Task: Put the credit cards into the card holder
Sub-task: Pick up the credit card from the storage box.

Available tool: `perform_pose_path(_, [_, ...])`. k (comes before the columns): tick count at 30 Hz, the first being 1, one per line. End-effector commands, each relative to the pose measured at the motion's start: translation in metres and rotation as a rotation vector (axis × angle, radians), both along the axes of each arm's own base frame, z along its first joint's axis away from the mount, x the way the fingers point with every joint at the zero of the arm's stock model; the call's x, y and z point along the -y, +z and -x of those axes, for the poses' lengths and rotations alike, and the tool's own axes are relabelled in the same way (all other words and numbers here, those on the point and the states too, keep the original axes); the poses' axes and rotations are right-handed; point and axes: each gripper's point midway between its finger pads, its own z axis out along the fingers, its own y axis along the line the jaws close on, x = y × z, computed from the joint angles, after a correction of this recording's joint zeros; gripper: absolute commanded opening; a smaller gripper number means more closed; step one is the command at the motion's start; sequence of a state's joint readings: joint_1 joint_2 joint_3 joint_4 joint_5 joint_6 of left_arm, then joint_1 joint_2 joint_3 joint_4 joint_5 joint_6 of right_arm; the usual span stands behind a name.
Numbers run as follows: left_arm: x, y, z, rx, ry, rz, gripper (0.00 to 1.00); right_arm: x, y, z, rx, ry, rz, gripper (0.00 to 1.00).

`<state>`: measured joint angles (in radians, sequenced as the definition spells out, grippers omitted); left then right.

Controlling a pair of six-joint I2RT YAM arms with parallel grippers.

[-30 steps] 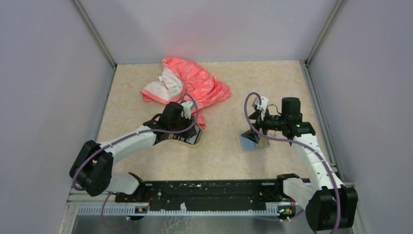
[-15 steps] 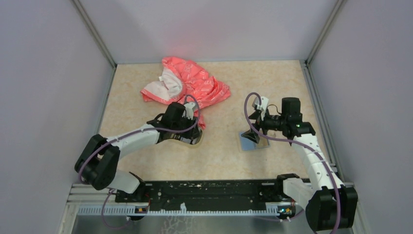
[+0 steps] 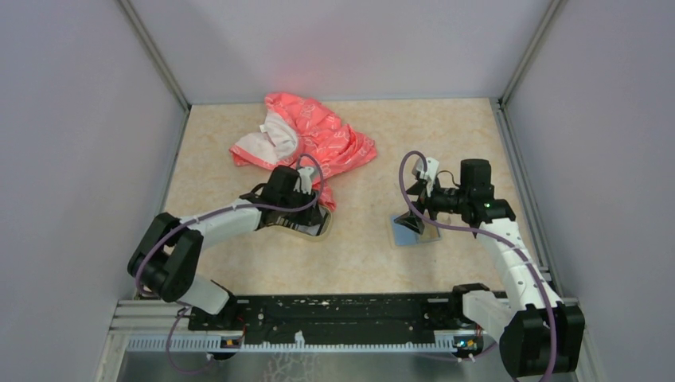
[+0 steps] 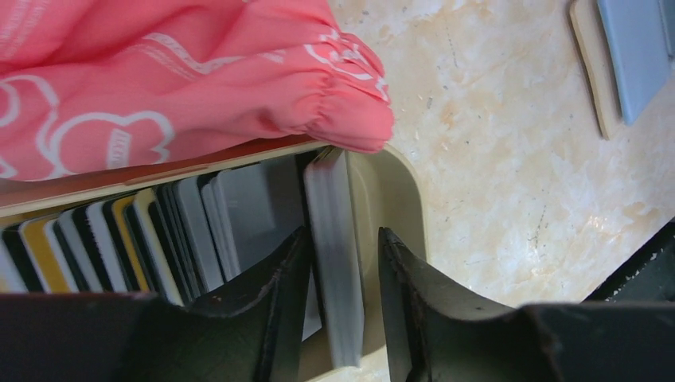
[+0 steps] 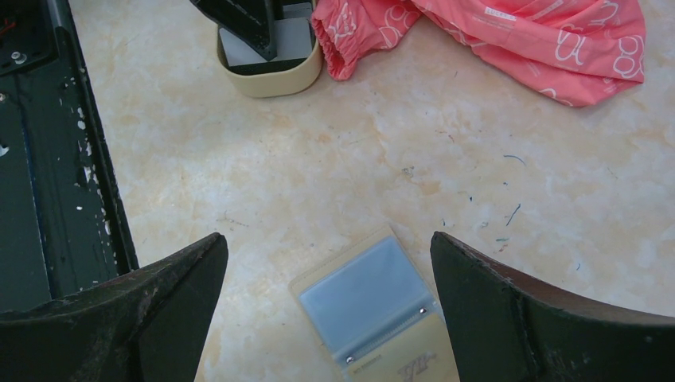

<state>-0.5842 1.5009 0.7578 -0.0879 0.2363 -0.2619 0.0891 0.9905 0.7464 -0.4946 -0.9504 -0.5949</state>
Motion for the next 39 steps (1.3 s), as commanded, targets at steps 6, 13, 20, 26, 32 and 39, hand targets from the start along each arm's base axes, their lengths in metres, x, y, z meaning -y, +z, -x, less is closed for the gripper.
perform_pose_path(6, [-0.004,0.005,-0.007,-0.026,-0.003,0.091,0.39,-0.003,0.01,-0.002,0.046,0.021,-0.008,0.97])
perform_pose_path(13, [0.008,0.005,0.003,-0.099,-0.069,0.189,0.44,-0.002,0.01,-0.002,0.047,0.019,-0.007,0.97])
perform_pose_path(20, [0.014,-0.005,0.002,-0.156,-0.083,0.215,0.42,-0.002,0.009,-0.002,0.044,0.02,-0.006,0.97])
perform_pose_path(26, [0.013,-0.01,-0.003,-0.161,-0.062,0.196,0.38,-0.002,0.009,-0.003,0.044,0.021,-0.005,0.97])
perform_pose_path(32, [0.005,-0.007,-0.003,-0.163,-0.034,0.152,0.3,-0.002,0.008,-0.003,0.041,0.021,-0.003,0.97])
perform_pose_path(39, [0.0,-0.005,-0.005,-0.153,-0.024,0.136,0.14,-0.002,0.007,-0.003,0.041,0.02,-0.001,0.97])
